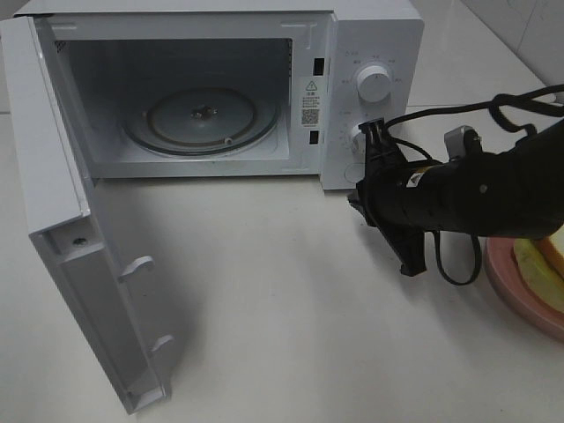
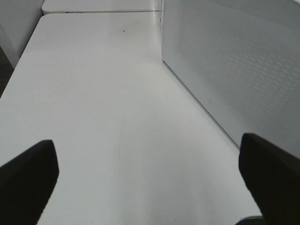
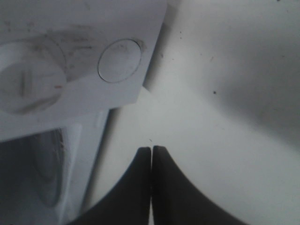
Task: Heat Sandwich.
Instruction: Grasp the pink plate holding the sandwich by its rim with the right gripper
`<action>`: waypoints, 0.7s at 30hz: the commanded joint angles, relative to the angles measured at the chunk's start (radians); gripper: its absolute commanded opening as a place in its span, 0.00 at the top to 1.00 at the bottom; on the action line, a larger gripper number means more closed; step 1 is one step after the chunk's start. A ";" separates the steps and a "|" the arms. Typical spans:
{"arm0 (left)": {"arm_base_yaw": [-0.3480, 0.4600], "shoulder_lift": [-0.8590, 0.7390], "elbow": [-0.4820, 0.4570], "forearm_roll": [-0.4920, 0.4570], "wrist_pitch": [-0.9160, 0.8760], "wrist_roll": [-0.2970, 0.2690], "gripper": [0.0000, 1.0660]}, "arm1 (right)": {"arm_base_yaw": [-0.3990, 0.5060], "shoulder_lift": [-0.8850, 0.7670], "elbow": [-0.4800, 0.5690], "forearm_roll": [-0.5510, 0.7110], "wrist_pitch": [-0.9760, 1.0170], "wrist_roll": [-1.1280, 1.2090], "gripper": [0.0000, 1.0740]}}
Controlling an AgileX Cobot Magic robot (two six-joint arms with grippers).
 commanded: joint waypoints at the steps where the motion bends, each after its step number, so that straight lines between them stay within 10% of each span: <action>1: 0.002 -0.029 0.003 -0.003 -0.007 -0.005 0.05 | 0.003 -0.058 0.001 -0.028 0.159 -0.189 0.96; 21: 0.002 -0.029 0.003 -0.003 -0.007 -0.005 0.05 | 0.003 -0.249 0.001 -0.030 0.681 -1.360 0.90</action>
